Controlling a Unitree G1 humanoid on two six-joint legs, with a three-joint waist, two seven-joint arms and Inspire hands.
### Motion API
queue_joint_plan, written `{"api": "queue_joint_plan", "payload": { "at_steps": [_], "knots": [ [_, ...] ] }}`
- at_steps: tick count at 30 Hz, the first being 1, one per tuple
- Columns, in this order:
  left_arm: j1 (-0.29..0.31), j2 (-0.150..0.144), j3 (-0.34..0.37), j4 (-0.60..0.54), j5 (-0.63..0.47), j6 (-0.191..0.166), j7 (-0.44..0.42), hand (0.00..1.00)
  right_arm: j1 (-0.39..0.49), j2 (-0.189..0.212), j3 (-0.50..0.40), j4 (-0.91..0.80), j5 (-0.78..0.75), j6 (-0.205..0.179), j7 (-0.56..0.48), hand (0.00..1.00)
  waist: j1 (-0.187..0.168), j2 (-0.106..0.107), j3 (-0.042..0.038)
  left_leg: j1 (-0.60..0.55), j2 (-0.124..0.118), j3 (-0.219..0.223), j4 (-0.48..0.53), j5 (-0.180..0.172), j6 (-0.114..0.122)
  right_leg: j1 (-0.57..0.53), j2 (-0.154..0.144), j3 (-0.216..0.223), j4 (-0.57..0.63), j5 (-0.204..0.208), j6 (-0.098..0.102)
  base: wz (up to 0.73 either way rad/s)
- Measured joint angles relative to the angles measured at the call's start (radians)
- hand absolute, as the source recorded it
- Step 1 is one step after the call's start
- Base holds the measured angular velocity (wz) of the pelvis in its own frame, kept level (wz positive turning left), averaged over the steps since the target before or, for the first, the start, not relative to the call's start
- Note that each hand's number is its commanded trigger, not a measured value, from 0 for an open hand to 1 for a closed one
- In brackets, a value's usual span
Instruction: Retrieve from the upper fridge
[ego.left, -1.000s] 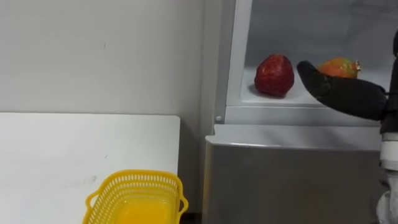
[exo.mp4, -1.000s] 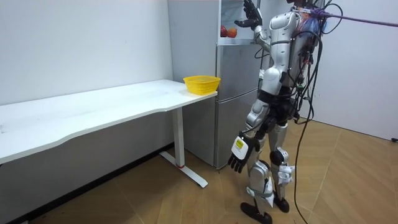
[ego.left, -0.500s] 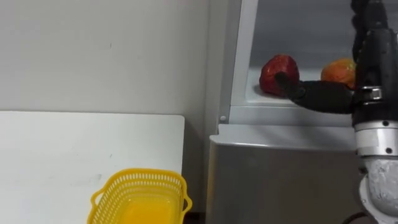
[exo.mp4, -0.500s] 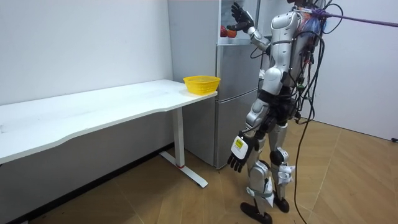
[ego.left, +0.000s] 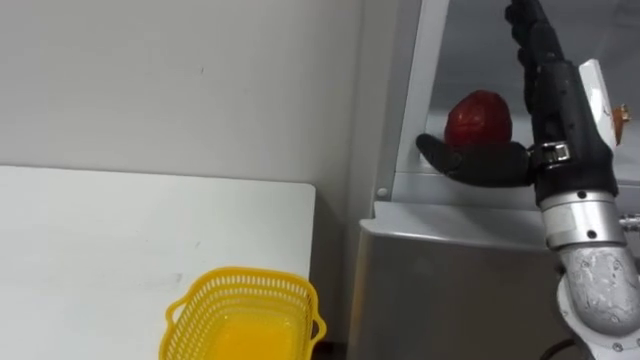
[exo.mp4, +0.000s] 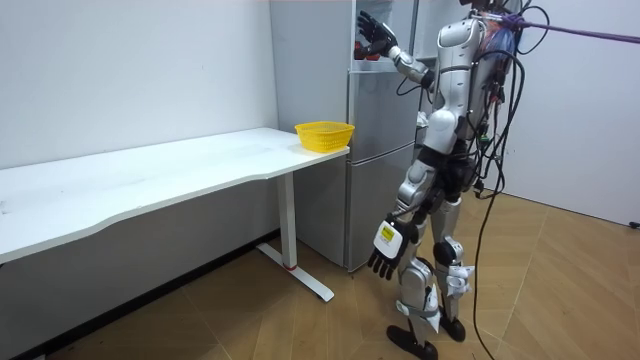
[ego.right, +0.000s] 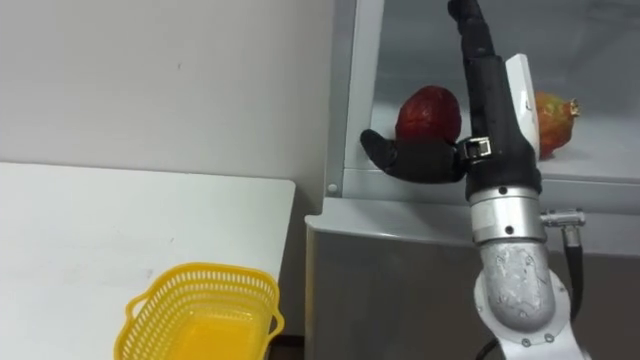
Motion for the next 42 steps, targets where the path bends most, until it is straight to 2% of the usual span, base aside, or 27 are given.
{"api": "queue_joint_plan", "payload": {
  "at_steps": [4, 6, 11, 14, 17, 23, 28, 30, 34, 37, 42],
  "knots": [
    [0.001, 0.0, 0.006, -0.011, 0.001, 0.004, 0.0, 0.0, -0.027, -0.022, 0.0, 0.021, 0.024, 0.011, -0.001, 0.0, 0.001, -0.005, -0.0001, -0.02, 0.0, -0.002, 0.007, 0.0, 0.0, -0.011, 0.0, -0.008, 0.0, 0.0, 0.0, 0.02],
    [0.005, 0.001, 0.007, -0.027, 0.001, 0.02, 0.0, 0.0, -0.048, -0.037, 0.0, 0.044, 0.062, 0.014, -0.001, 0.0, 0.001, -0.008, -0.0009, -0.024, 0.001, -0.002, 0.007, 0.0, 0.0, -0.01, -0.001, -0.012, 0.001, 0.0, 0.0, 0.05],
    [0.004, 0.003, 0.007, -0.028, 0.0, 0.022, 0.0, 0.0, -0.057, -0.044, 0.0, 0.065, 0.116, 0.043, -0.001, 0.0, 0.001, -0.016, -0.001, -0.025, 0.001, -0.003, 0.014, 0.001, 0.001, -0.007, -0.001, -0.013, 0.002, 0.0, 0.0, 0.01],
    [0.004, 0.006, 0.007, -0.032, 0.0, 0.022, 0.0, 0.0, -0.063, -0.056, 0.0, 0.081, 0.125, 0.043, -0.001, 0.0, 0.001, -0.023, 0.0009, -0.028, 0.001, -0.004, 0.019, 0.001, 0.001, -0.006, -0.001, -0.013, 0.002, 0.0, 0.0, 0.01],
    [0.004, 0.006, 0.007, -0.037, 0.0, 0.022, 0.0, 0.0, -0.065, -0.057, 0.0, 0.094, 0.126, 0.043, -0.001, 0.0, 0.002, -0.025, -0.0008, -0.028, 0.001, -0.006, 0.021, 0.001, 0.002, -0.004, -0.001, -0.014, 0.003, 0.0, -0.001, 0.0],
    [0.004, 0.006, 0.007, -0.038, 0.0, 0.022, 0.0, 0.0, -0.067, -0.057, 0.001, 0.1, 0.129, 0.042, -0.002, 0.0, 0.003, -0.025, -0.0007, -0.029, 0.001, -0.008, 0.022, 0.001, 0.002, -0.003, 0.0, -0.013, 0.003, 0.001, -0.001, 0.0],
    [0.004, 0.008, 0.007, -0.054, 0.001, 0.022, 0.0, 0.0, -0.094, -0.061, 0.001, 0.165, 0.18, 0.026, 0.016, 0.0, -0.001, -0.022, 0.0, -0.027, 0.001, -0.012, 0.023, 0.001, 0.002, -0.002, 0.001, -0.013, 0.003, 0.001, -0.002, 0.0],
    [0.008, 0.01, 0.007, -0.07, 0.0, 0.022, -0.003, 0.0, -0.096, -0.067, 0.001, 0.18, 0.184, 0.019, 0.023, 0.0, 0.0, -0.023, -0.0003, -0.028, 0.001, -0.014, 0.023, 0.002, 0.002, -0.002, 0.0, -0.018, 0.003, 0.002, -0.003, 0.02],
    [0.018, 0.014, 0.007, -0.097, -0.002, 0.022, -0.022, 0.0, -0.115, -0.105, 0.018, 0.209, 0.215, 0.017, 0.041, 0.0, 0.001, -0.024, -0.0009, -0.028, 0.0, -0.014, 0.023, 0.005, 0.003, -0.002, -0.001, -0.022, 0.003, 0.003, -0.005, 0.02],
    [0.022, 0.019, 0.007, -0.105, -0.002, 0.022, -0.035, 0.0, -0.126, -0.126, 0.029, 0.23, 0.247, 0.018, 0.056, 0.0, 0.001, -0.029, -0.0041, -0.028, 0.001, -0.014, 0.023, 0.006, 0.003, -0.002, 0.0, -0.022, 0.003, 0.003, -0.006, 0.0],
    [0.023, 0.025, 0.007, -0.105, -0.002, 0.023, -0.045, 0.0, -0.136, -0.129, 0.031, 0.256, 0.3, 0.022, 0.069, 0.0, -0.002, -0.036, -0.0062, -0.028, 0.001, -0.014, 0.023, 0.007, 0.003, -0.001, -0.001, -0.022, 0.003, 0.004, -0.007, 0.0]
  ]
}}
